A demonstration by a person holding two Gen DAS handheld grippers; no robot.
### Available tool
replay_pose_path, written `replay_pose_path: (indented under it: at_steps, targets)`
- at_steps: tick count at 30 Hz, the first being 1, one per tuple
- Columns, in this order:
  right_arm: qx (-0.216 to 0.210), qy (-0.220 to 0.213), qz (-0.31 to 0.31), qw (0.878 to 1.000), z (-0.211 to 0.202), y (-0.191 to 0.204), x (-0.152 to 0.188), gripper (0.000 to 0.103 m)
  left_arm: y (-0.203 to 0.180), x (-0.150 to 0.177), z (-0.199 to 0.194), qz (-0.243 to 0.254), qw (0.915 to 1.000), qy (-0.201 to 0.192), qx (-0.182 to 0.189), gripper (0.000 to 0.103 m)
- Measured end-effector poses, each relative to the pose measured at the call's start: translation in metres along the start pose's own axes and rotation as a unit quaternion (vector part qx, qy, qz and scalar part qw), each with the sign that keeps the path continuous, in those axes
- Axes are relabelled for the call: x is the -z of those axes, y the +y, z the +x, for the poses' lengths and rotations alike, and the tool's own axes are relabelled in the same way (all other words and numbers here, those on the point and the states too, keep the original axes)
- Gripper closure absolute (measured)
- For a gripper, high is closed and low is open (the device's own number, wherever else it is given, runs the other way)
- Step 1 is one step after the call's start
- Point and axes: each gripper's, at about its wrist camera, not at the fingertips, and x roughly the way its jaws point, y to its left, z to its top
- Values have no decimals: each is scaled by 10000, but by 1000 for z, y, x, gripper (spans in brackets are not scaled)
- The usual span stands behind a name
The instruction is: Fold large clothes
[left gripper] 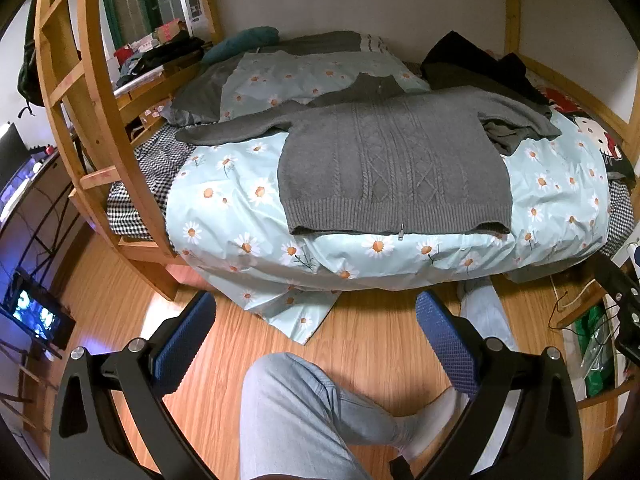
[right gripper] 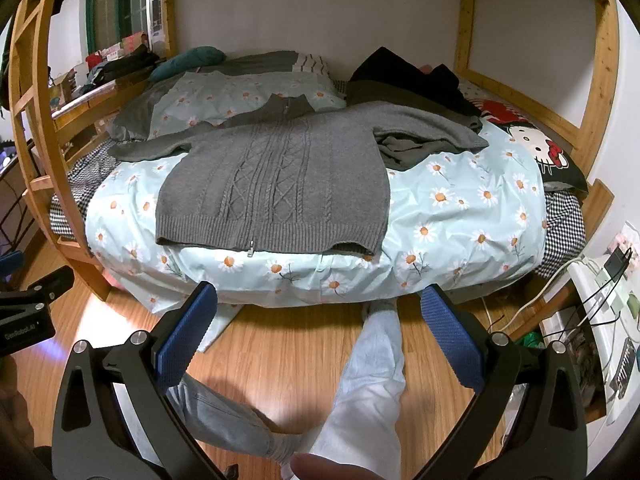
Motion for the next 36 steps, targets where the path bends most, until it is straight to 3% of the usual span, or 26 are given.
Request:
replay_pose_path:
  at_steps: [36]
  targets:
    - [34,16,-15,10000,4,1,2,3,-1,2,2,66,10000,54,27,4]
